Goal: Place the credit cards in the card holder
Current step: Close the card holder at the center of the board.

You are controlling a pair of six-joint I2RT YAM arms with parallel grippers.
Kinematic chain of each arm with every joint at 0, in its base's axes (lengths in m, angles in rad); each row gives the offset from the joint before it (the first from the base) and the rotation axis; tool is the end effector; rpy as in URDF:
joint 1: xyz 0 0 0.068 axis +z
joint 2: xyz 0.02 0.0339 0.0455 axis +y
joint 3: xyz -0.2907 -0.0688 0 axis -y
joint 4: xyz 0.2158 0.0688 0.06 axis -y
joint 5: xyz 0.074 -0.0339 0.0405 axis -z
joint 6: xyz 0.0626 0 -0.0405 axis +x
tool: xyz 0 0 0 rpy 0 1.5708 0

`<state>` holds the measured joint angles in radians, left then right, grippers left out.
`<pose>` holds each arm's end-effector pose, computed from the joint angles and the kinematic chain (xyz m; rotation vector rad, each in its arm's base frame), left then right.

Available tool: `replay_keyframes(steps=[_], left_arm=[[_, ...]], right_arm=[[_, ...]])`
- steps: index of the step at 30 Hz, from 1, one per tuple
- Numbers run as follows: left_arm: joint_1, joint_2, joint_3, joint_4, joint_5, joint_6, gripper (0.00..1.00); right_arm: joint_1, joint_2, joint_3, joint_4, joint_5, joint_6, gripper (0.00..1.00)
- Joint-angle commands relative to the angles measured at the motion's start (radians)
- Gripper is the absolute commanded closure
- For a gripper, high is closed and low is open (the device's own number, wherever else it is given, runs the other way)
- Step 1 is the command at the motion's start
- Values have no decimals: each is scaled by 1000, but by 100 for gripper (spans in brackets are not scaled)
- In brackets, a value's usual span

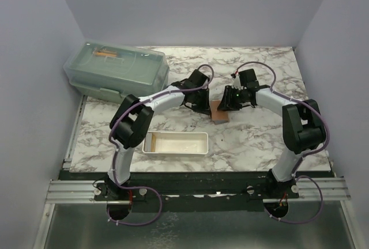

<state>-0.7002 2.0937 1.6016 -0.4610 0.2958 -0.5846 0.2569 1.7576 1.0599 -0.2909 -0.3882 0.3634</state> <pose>0.3410 -0.3112 0.2071 0.2838 2.6853 -0.8373 0.3329 0.1120 0.1963 -0.0146 2.6155 0.7275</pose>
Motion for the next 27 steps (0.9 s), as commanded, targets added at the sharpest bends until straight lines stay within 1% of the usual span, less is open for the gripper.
replay_keyframes(steps=[1,2,4,8,10,12,13,16,18,19,21,23,24,25,26,27], left_arm=[[-11,-145,-196,184,124,-184,100],[-17,-163,-237,222,140,-216,100],[-36,-188,-295,288,172,-264,100],[-101,-192,-294,326,228,-290,99],[-135,-176,-266,339,270,-293,85],[-156,-174,-245,340,293,-292,66],[-158,-184,-246,340,297,-287,58],[-133,-255,-275,326,304,-252,39],[-104,-288,-262,279,339,-214,33],[-85,-294,-241,235,359,-188,27],[-40,-312,-214,166,361,-146,23],[6,-315,-190,136,341,-119,22],[26,-293,-167,114,340,-110,24],[41,-262,-131,91,342,-98,27],[50,-222,-98,66,335,-86,30],[50,-187,-74,57,316,-78,31]], right_arm=[[15,58,74,-76,67,-46,61],[15,41,79,-86,86,-26,60],[13,-15,74,-118,142,6,54],[5,-154,15,-197,270,92,41],[-7,-212,-20,-242,312,141,39],[-27,-273,-75,-265,317,197,36],[-36,-314,-115,-261,302,222,35],[-45,-436,-234,-222,208,298,34],[-45,-516,-302,-188,146,350,34],[-45,-545,-334,-173,121,380,34],[-46,-579,-391,-139,91,422,34],[-45,-576,-447,-77,33,462,41],[-46,-563,-470,-29,-6,469,47],[-46,-546,-488,3,-31,481,52],[-44,-530,-504,39,-60,492,55],[-44,-518,-518,74,-82,501,56]])
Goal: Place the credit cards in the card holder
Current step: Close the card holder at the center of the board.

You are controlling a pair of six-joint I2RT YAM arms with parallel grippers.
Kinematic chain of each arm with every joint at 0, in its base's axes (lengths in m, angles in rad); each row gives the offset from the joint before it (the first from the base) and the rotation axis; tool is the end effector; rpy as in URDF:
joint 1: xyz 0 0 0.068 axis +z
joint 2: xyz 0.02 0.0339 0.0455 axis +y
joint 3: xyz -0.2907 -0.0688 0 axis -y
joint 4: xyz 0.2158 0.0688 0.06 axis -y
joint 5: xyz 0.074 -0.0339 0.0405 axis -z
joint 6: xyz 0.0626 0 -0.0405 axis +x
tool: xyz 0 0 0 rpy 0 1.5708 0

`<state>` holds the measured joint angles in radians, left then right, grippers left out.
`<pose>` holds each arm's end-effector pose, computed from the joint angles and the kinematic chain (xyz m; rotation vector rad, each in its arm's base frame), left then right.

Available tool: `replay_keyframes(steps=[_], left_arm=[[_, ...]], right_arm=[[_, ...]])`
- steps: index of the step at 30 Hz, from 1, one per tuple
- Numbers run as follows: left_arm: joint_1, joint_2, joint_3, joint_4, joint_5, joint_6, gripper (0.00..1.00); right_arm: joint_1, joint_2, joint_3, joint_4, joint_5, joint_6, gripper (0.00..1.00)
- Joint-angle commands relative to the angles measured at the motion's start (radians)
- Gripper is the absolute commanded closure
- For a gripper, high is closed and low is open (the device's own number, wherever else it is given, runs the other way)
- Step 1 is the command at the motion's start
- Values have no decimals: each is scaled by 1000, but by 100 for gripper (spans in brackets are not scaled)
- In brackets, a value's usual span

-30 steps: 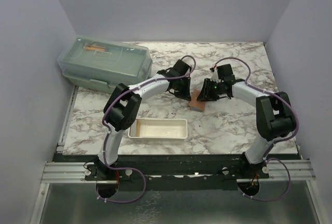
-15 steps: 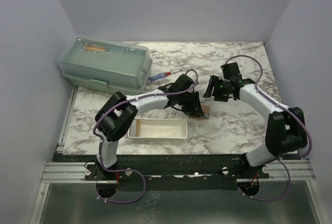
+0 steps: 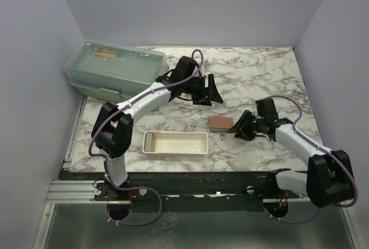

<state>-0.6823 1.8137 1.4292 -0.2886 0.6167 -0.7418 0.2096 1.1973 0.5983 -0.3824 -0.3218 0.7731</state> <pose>0.2956 -0.2868 0.2924 0.3075 2.4984 -1.3829 0.1916 0.0610 0.2012 0.6156 2.5997 0.7640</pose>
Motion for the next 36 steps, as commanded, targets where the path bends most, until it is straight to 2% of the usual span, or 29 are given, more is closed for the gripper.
replay_keyframes(steps=[1,4,9,14,18,22,25,28,29,31,33,36], left_arm=[[31,135,118,-114,-16,87,31],[28,238,168,-110,-92,116,27],[16,363,219,-93,-94,161,28],[7,359,110,-48,-121,135,34],[7,265,-47,20,-133,70,43],[11,149,-159,45,-148,38,39],[41,80,-183,40,-158,38,33],[78,67,-149,28,-119,38,32],[88,76,-127,27,-99,33,34],[107,124,-52,28,-31,21,43],[120,185,21,28,18,-2,62],[118,262,117,28,47,-11,75]], right_arm=[[3,50,-71,201,-157,94,58],[4,92,-75,248,-122,88,59],[2,218,-2,235,38,-14,62],[6,383,169,228,27,-276,64],[32,487,360,137,15,-395,63],[32,509,495,-107,197,-367,55],[32,437,458,-137,237,-359,41],[28,412,439,-102,165,-375,38],[22,418,443,-92,145,-375,39],[16,433,462,-80,116,-381,49],[13,441,465,-52,96,-378,64],[9,459,455,-25,62,-377,75]])
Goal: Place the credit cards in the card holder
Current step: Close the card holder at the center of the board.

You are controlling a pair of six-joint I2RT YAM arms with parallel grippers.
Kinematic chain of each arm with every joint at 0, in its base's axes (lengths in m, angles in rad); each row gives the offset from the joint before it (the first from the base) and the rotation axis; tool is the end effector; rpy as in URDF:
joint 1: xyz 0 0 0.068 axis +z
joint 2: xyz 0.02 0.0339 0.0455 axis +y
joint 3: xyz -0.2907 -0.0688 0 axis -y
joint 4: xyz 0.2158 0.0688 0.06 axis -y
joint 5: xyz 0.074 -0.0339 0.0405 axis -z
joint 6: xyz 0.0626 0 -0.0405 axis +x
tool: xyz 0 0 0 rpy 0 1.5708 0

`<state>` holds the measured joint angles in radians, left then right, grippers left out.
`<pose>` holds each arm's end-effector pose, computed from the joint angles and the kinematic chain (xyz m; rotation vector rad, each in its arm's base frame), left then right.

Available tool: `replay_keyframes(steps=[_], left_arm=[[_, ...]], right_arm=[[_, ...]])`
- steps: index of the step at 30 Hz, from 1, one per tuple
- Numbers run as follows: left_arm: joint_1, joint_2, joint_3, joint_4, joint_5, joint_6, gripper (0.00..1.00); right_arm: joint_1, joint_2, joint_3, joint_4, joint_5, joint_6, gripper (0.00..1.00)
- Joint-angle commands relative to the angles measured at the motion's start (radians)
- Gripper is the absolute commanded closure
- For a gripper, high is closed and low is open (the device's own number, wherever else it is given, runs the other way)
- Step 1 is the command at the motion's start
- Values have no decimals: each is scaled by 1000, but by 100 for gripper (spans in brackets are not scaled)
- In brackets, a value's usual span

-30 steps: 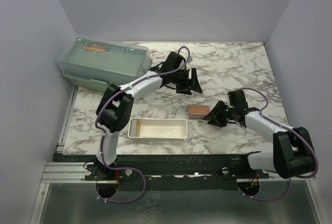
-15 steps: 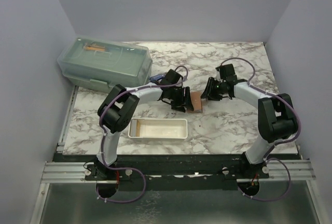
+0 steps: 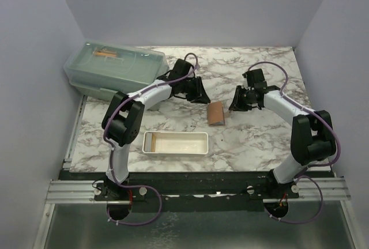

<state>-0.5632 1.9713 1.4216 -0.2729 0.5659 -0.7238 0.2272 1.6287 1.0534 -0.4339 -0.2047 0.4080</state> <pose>0.3499 -0.2606 0.2267 0.0874 2.6202 -1.2194 0.3114 0.0851 0.2221 0.1597 2.6242 0.4931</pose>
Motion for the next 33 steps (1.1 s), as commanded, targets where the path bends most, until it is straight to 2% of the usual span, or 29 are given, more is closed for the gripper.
replay_keyframes(steps=[1,3,10,15,20,24,28,33], left_arm=[[-1,129,149,14,103,-31,79],[-2,172,179,14,116,-34,83],[-15,212,178,17,116,-25,91],[-21,220,165,17,101,-20,93],[-20,217,155,15,91,-13,93],[-21,199,137,14,88,-20,94],[-21,187,123,-4,93,-39,99],[-24,163,94,-19,98,-51,98]], right_arm=[[-10,34,0,27,-54,-13,79],[-11,45,-3,32,-55,-14,83],[-13,33,-31,52,-69,-7,84],[-12,40,-40,54,-64,-6,85],[-13,35,-41,73,-42,-5,99],[-12,9,-57,104,-41,-22,100],[-18,-22,-90,152,-99,-36,100],[-32,-19,-126,208,-216,-48,100]])
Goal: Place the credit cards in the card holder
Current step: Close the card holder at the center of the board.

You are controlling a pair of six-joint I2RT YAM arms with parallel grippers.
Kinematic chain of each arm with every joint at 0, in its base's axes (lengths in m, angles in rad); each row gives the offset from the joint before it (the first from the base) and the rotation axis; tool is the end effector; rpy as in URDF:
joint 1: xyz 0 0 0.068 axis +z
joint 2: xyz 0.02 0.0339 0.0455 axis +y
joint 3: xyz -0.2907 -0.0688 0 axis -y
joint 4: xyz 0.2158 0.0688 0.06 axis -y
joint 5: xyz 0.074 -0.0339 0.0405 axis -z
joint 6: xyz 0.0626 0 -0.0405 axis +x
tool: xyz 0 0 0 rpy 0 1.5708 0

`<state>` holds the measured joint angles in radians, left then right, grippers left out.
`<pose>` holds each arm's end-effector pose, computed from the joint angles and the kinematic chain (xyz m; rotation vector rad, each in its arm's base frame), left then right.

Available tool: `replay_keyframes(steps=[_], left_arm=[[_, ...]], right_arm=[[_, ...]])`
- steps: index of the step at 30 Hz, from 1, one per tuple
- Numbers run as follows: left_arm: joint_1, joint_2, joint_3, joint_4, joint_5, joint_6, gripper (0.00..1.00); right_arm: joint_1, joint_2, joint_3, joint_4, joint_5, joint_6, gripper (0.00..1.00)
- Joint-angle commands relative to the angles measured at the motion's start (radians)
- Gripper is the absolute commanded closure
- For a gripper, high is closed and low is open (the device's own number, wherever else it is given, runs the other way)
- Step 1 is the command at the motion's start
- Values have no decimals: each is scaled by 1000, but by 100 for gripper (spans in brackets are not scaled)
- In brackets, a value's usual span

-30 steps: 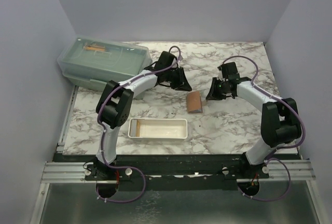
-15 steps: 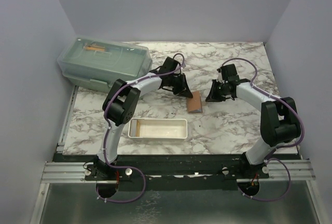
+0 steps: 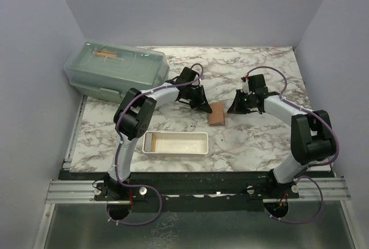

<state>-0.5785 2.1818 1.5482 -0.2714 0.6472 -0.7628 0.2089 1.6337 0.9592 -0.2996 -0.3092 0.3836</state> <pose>0.3752 -0.2901 0.1747 0.0638 2.7364 -1.2987 0.3085 0.0849 0.2052 0.1024 2.5927 0.6190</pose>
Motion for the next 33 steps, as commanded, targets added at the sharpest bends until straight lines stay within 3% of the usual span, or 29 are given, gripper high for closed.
replay_keyframes(steps=[1,6,13,23,28,33], left_arm=[[-10,-54,-37,-22,15,-12,97],[-24,-50,-27,-21,14,-13,91],[-33,9,-5,-22,-30,-30,91],[-36,36,-4,-91,-130,-34,100],[-35,42,10,-104,-131,-21,100],[-41,12,20,-86,-76,27,85]], right_arm=[[-16,-28,-41,91,-134,-18,100],[-26,-31,-65,148,-247,2,100],[-31,-46,-84,156,-267,3,100],[-65,-84,-120,187,-333,24,100],[-74,-90,-129,201,-366,34,100],[-101,-75,-188,290,-451,70,100]])
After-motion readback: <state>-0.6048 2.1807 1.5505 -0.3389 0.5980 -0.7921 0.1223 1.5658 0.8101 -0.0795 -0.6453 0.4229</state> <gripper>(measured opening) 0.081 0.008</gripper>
